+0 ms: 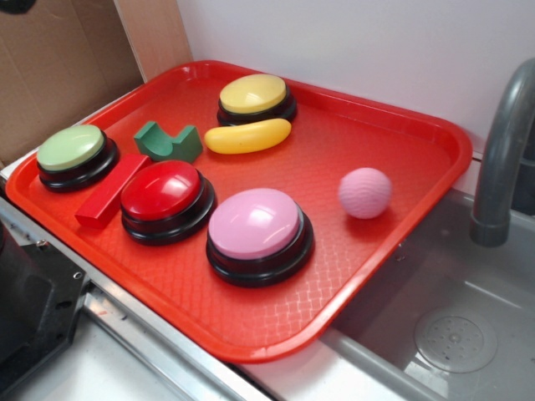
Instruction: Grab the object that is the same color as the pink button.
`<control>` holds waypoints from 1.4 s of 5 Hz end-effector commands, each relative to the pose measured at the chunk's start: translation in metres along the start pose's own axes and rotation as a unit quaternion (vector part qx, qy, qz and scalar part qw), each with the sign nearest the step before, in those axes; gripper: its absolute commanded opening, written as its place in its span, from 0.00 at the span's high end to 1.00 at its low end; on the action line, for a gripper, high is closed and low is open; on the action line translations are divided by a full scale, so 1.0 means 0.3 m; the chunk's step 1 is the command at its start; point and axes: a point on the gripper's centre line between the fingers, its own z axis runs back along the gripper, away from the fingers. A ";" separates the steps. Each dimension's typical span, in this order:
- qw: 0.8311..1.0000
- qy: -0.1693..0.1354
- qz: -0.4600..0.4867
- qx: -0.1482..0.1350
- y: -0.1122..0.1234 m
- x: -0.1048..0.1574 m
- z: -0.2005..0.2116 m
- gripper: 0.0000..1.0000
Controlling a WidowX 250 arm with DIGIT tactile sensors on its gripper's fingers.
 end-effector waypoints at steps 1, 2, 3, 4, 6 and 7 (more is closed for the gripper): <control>1.000 0.000 0.000 0.000 0.000 0.000 0.000 0.00; 1.000 -0.009 -0.020 0.002 -0.036 0.089 -0.067 0.00; 0.997 -0.009 -0.076 -0.010 -0.087 0.180 -0.121 0.00; 0.987 -0.012 -0.157 -0.025 -0.146 0.268 -0.198 0.00; 0.962 -0.046 -0.268 -0.026 -0.261 0.439 -0.415 0.00; 0.955 -0.061 -0.287 -0.038 -0.290 0.475 -0.498 0.00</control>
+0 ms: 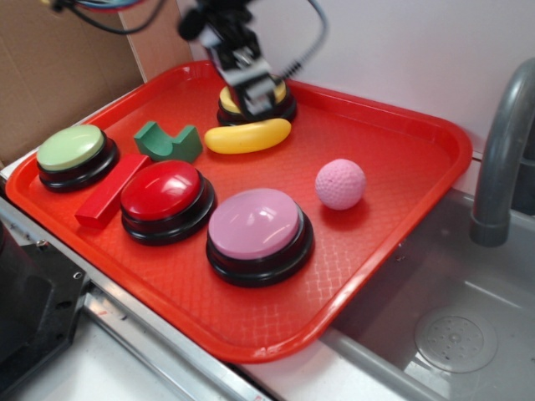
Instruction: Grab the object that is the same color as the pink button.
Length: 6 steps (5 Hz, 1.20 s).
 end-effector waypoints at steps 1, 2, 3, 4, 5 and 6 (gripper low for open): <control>0.997 -0.051 -0.062 -0.009 -0.054 0.124 -0.130 0.00; 0.995 -0.058 -0.082 -0.029 -0.079 0.143 -0.176 0.00; 0.992 -0.061 -0.105 -0.039 -0.121 0.166 -0.198 0.00; 0.991 -0.054 -0.116 -0.045 -0.147 0.178 -0.213 0.00; 0.989 -0.048 -0.134 -0.046 -0.173 0.197 -0.233 0.00; 0.986 -0.051 -0.151 -0.058 -0.180 0.213 -0.247 0.65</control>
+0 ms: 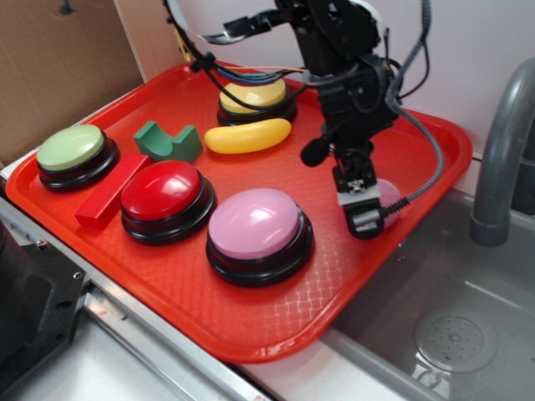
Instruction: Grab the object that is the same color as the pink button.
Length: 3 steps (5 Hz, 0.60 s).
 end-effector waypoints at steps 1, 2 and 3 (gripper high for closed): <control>0.999 -0.023 -0.026 0.004 -0.027 0.061 0.023 1.00; 0.999 -0.025 -0.028 -0.002 -0.033 0.061 0.026 1.00; 0.998 -0.030 0.019 0.046 -0.009 0.037 0.123 1.00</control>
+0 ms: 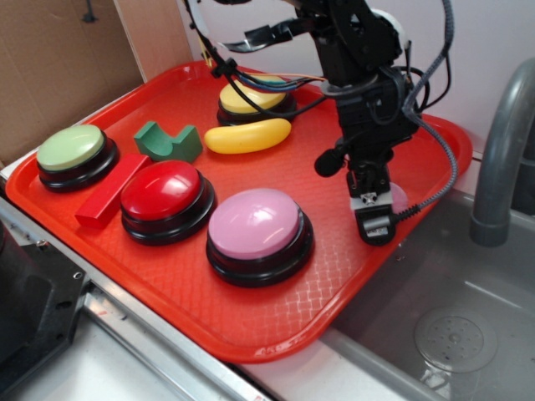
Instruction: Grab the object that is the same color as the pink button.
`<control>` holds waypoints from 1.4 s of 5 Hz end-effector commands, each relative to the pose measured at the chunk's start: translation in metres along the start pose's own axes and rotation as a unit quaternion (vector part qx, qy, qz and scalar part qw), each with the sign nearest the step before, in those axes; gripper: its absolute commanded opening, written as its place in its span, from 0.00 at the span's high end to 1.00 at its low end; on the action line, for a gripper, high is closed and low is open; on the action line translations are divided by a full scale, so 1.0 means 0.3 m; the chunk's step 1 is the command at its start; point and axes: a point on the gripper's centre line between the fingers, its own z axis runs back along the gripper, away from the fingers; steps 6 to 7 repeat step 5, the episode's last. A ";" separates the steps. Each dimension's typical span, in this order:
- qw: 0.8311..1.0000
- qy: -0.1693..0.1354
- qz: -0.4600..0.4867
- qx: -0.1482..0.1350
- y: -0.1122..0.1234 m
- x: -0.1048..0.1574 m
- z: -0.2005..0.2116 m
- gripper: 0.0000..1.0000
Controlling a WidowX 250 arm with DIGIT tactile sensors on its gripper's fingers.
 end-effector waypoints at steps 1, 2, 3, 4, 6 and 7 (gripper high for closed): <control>0.984 -0.027 0.138 0.111 0.067 -0.031 0.267 1.00; 0.956 -0.003 0.248 0.157 0.152 -0.132 0.365 1.00; 0.920 0.026 0.349 0.175 0.182 -0.251 0.422 1.00; 0.901 0.025 0.402 0.161 0.185 -0.351 0.446 1.00; 0.891 0.028 0.432 0.133 0.177 -0.380 0.441 1.00; 0.891 0.028 0.432 0.133 0.177 -0.380 0.441 1.00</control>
